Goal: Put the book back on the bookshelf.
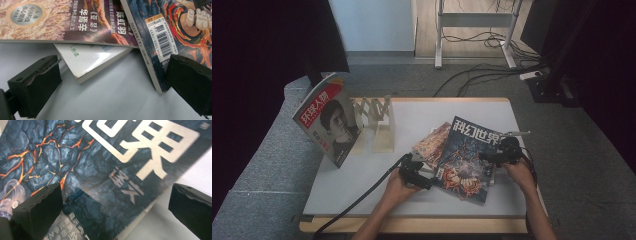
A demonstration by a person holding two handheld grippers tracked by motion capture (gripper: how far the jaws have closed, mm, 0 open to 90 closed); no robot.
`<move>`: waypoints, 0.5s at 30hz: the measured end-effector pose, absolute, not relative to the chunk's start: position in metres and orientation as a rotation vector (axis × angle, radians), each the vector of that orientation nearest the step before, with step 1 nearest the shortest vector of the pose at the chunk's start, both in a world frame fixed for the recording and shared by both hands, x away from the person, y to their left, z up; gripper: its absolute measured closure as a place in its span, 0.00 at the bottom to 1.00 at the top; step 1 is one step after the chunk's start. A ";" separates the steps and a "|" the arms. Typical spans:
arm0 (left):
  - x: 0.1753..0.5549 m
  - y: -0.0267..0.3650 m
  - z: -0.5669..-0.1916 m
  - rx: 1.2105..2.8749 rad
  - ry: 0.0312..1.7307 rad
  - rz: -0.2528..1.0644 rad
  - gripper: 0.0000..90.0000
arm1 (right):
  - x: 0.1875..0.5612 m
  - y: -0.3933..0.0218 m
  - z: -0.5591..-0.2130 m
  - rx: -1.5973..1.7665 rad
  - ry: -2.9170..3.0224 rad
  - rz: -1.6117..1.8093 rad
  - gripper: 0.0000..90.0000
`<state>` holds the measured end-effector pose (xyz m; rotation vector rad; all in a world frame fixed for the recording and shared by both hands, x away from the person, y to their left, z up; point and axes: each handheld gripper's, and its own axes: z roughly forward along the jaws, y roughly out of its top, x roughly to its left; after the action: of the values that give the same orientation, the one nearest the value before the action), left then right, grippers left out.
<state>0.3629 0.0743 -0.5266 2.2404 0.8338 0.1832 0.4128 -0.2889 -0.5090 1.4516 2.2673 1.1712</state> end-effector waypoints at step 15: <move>0.362 0.074 -0.527 2.239 0.830 0.187 0.00 | 0.417 -0.285 -0.494 1.447 2.270 1.179 0.14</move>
<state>0.3624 0.0744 -0.5267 2.2388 0.8296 0.1867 0.4168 -0.2847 -0.4944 1.4471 2.2701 1.1792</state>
